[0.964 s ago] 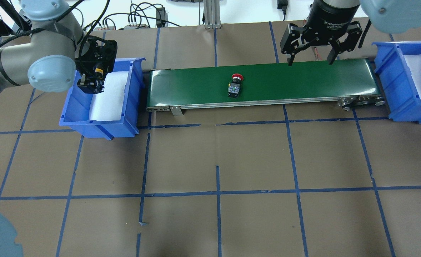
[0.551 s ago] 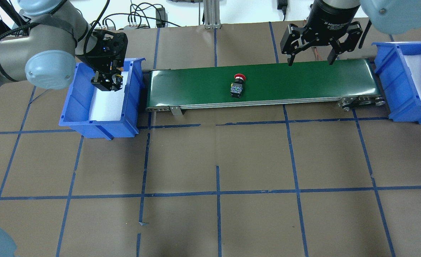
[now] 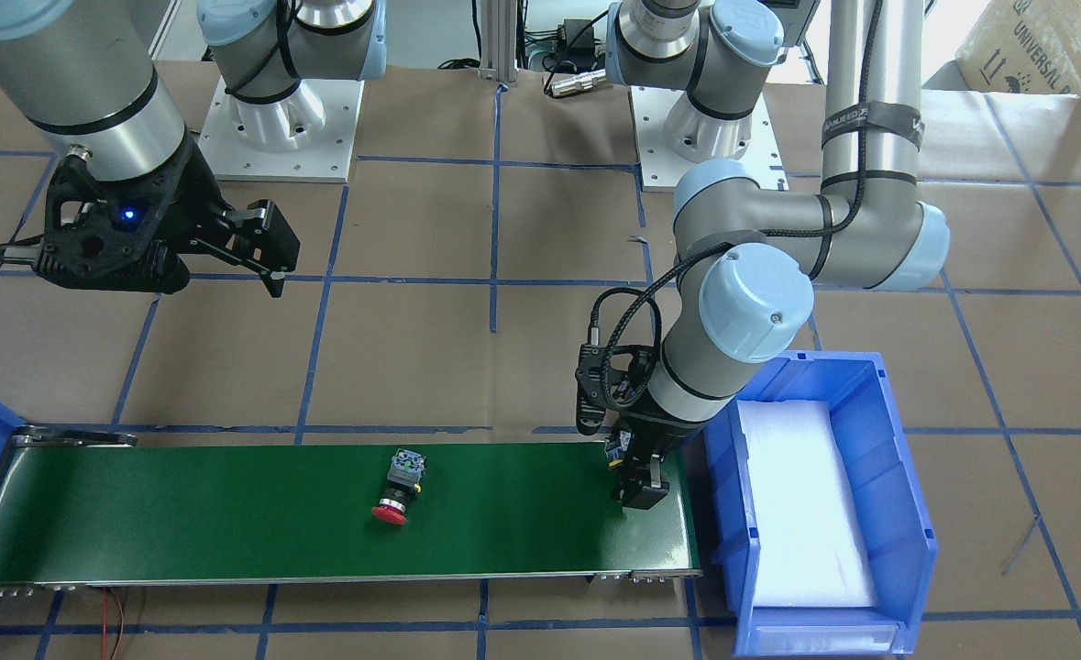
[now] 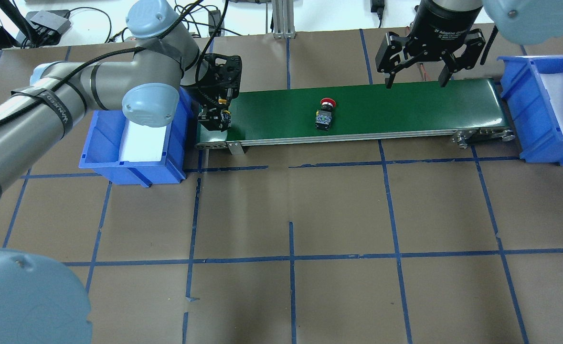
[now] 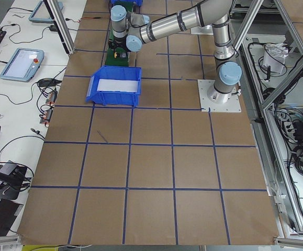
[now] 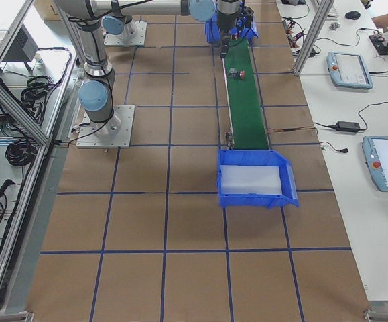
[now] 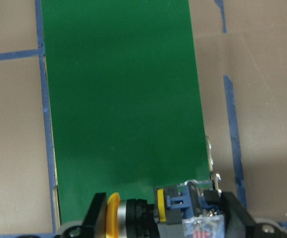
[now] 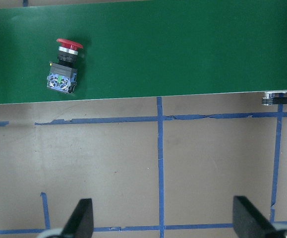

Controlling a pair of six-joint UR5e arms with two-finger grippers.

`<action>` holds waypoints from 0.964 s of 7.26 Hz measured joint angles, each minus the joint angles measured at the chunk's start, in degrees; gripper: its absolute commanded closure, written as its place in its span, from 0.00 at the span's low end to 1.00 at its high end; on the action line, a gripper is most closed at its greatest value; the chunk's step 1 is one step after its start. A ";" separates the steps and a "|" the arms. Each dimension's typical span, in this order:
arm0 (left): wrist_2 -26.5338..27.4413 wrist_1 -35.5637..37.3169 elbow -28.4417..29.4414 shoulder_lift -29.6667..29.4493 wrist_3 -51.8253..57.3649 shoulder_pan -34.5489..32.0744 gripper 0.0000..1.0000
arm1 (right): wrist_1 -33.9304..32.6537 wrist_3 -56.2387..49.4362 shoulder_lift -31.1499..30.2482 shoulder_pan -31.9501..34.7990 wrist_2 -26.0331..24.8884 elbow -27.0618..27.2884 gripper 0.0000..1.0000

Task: Transport two buttons from left to right
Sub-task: 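Lift the yellow button and carry it onto the conveyor belt, then release the yellow button on the belt and raise the left gripper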

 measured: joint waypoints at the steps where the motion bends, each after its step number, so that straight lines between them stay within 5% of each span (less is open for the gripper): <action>1: 0.06 0.24 0.38 -0.98 -0.11 -0.22 0.38 | 0.27 0.01 -0.03 -0.32 -0.03 -0.04 0.00; 2: 0.09 0.32 0.87 -1.63 -0.15 -0.23 0.02 | 0.32 0.15 -0.14 -0.58 0.00 -0.06 0.00; 7: 0.46 -1.77 2.48 -0.25 -1.25 -0.34 0.01 | -0.72 0.39 -0.09 0.04 0.51 0.43 0.00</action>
